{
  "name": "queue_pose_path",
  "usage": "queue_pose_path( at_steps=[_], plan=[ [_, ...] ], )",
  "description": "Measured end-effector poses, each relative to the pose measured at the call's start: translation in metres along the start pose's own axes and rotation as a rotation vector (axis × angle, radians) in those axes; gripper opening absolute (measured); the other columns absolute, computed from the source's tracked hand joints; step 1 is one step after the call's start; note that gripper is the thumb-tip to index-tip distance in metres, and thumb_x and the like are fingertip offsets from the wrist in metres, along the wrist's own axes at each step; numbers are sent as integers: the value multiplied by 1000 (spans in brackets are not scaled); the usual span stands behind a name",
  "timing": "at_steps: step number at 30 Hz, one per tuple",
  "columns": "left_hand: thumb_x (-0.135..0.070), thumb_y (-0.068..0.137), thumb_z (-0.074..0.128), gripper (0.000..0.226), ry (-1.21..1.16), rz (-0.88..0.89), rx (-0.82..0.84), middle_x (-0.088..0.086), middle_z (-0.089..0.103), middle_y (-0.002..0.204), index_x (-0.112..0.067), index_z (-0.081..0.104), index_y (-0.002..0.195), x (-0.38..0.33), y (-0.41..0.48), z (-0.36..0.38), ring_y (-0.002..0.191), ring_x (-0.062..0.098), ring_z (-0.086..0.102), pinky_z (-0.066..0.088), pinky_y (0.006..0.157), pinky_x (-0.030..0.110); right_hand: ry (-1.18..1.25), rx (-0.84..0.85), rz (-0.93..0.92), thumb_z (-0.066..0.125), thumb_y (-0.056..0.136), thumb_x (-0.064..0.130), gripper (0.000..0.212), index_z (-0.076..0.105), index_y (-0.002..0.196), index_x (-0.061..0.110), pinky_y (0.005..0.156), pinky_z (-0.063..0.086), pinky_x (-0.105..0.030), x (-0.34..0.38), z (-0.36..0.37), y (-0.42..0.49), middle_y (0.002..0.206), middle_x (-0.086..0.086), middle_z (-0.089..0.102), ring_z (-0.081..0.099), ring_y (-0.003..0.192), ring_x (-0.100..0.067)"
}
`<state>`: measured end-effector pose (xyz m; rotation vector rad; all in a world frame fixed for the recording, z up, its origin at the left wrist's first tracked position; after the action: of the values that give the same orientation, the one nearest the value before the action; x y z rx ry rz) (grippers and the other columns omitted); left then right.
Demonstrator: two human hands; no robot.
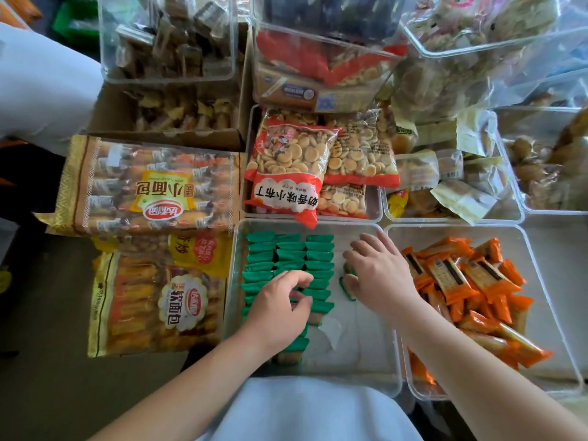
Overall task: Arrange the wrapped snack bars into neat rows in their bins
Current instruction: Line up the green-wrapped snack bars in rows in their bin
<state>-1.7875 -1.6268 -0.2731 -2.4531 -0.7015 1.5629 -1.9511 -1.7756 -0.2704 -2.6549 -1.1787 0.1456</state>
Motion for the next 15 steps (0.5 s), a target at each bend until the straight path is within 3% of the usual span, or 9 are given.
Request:
queue_pose_path(
  at_steps=[2,4,11,15],
  plan=[
    [-19,100,64,34,-5,1,10,-20,61,124,-34,63,131,-3,2,0,109,-2,61,54,93,19,-154,212,-65,61,92,58,59,54,145,30,128,-2,-59,-7,-2,21,152,-3,49,32,151,-28],
    [-20,101,62,34,-2,-4,9,-21,60,124,-34,61,132,-5,2,-2,108,-4,60,53,90,15,-256,328,-77,53,94,63,62,49,147,33,124,-13,-64,-11,-2,32,148,-3,50,38,146,-27],
    [-18,100,63,34,-9,-20,-41,-21,61,123,-32,63,131,-1,-1,-7,104,-5,61,51,83,10,-406,384,-85,56,94,54,51,61,138,29,115,-18,-74,-5,8,26,134,-6,51,40,136,-30],
    [-17,100,63,33,-12,-18,-49,-22,62,121,-32,64,129,-1,-6,-7,103,-7,61,51,82,10,-369,394,-68,55,97,33,38,61,134,25,117,-15,-73,6,14,14,129,-8,59,48,132,-33]
  ],
)
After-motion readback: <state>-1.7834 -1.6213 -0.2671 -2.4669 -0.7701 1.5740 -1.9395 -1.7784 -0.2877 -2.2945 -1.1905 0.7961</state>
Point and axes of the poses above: each hand's wrist, its own y-axis towards the middle knuckle, its own z-axis out of the palm, x = y × z, the point moved 1 cm from there along y, towards the middle knuckle
